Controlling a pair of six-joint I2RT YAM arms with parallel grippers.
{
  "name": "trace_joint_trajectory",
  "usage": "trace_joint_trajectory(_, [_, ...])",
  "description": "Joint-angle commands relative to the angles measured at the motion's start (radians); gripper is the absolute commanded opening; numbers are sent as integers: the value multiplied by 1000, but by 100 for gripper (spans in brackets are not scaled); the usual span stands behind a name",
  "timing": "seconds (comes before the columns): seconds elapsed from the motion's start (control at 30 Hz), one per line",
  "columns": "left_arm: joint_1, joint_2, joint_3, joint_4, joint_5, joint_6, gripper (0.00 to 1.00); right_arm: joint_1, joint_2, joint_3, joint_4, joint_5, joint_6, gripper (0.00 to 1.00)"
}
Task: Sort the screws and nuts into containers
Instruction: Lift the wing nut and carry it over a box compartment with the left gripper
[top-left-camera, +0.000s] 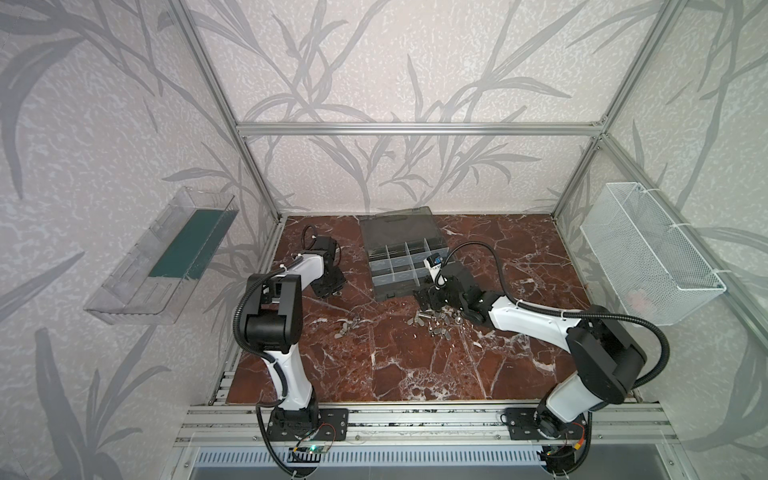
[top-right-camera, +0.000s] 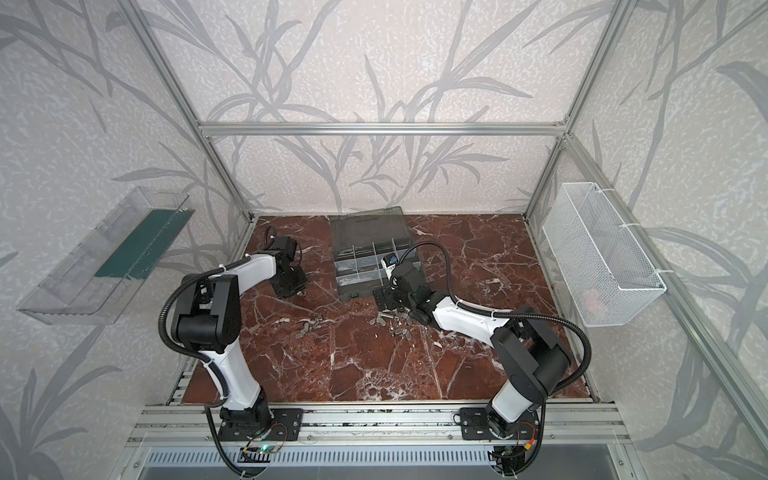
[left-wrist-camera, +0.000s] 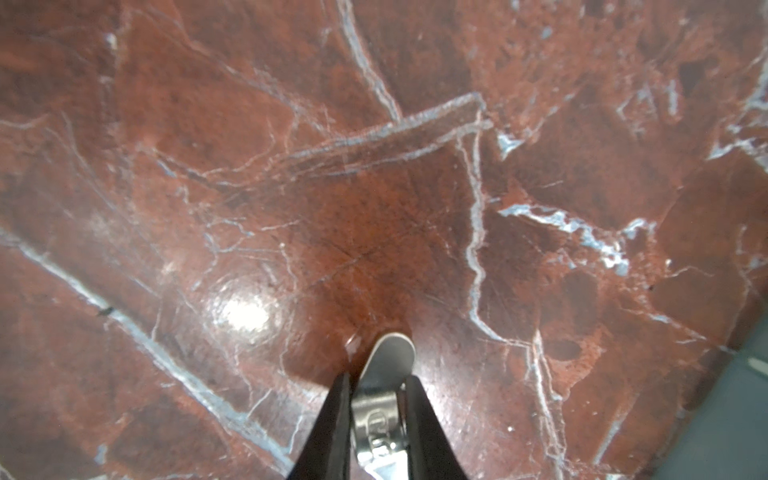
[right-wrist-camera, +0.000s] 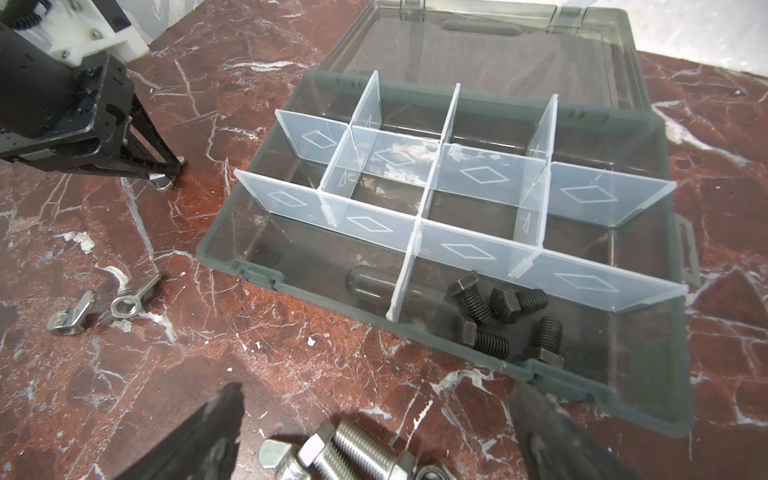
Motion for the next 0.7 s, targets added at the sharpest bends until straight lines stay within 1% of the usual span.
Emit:
trace_joint_trajectory(0.0, [-10,5,20,-13,-4,18,14,7,-26,-9,7,19,-2,99])
trace_joint_trajectory(0.2, [-30,-30,10,24,42,61,9,6,-30,-13,7,32,-2,99])
trace_joint_trajectory(0.3, [-42,-74,-11,83,104,91,9,6,-40,-21,14,52,-3,99])
trace_joint_trajectory(0.43, [-44,-116,-2,117,173,70,10,7,-48,-33,29,68,1,99])
trace_joint_trajectory(0.53, [-64,-155,26,115,154,96,10,6,-53,-39,37,75,0,99])
trace_joint_trajectory(0.67, [-121,-178,85,108,131,151,10,7,-72,-78,106,66,-3,99])
